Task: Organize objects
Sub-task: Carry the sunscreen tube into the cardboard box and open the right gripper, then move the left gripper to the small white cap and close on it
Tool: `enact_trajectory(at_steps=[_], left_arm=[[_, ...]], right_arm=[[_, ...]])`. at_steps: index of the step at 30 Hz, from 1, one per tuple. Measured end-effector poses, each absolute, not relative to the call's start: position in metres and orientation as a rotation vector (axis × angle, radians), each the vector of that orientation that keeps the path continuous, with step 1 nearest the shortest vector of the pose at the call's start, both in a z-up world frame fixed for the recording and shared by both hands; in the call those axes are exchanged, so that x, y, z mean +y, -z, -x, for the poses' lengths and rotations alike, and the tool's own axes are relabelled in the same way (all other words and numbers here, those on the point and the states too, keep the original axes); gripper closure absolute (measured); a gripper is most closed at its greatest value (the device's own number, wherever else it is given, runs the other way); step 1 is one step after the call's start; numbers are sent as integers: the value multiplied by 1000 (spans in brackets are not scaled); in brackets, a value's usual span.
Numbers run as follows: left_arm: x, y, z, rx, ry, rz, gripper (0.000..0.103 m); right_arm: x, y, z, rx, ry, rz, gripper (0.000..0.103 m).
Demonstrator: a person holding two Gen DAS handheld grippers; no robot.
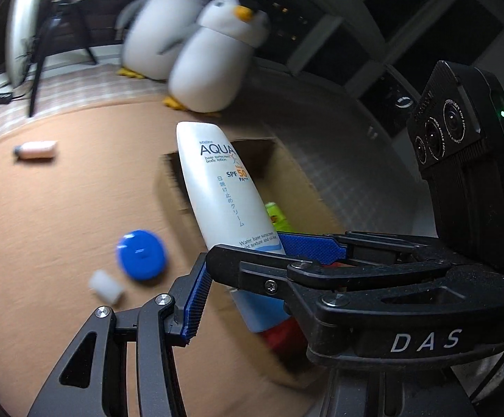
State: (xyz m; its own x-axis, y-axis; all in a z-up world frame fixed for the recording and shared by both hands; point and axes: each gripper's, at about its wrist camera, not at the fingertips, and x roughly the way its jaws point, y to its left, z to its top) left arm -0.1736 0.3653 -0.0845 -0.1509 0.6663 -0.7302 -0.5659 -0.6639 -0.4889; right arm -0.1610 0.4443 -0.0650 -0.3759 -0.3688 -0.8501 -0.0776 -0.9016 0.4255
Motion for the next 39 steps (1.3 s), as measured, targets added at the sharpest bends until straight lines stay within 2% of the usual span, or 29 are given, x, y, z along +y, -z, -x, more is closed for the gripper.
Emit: enact_trajectory(at_steps=[6,11,14,22,34,39], left_arm=[[406,90,167,-100,-1853,1302,50],[421,89,157,-37,-1848,1284,45],[413,88,156,-32,-1858,1279,45],[361,90,161,-39,-1899,1288,45],[245,119,186,-87,-2040,1404,45],[231,126,190,7,-2084,1402,45]], right_arm=[[483,71,150,-660,2455,-1634,56],[502,70,143,-663,2528,-1632,47],[504,71,141,-664,2529,-1636,47],[484,68,129,-604,2564,-1595,47],[445,54,95,-648,2652,-1386,47],[426,52,77,-596,2711,-1378,46]])
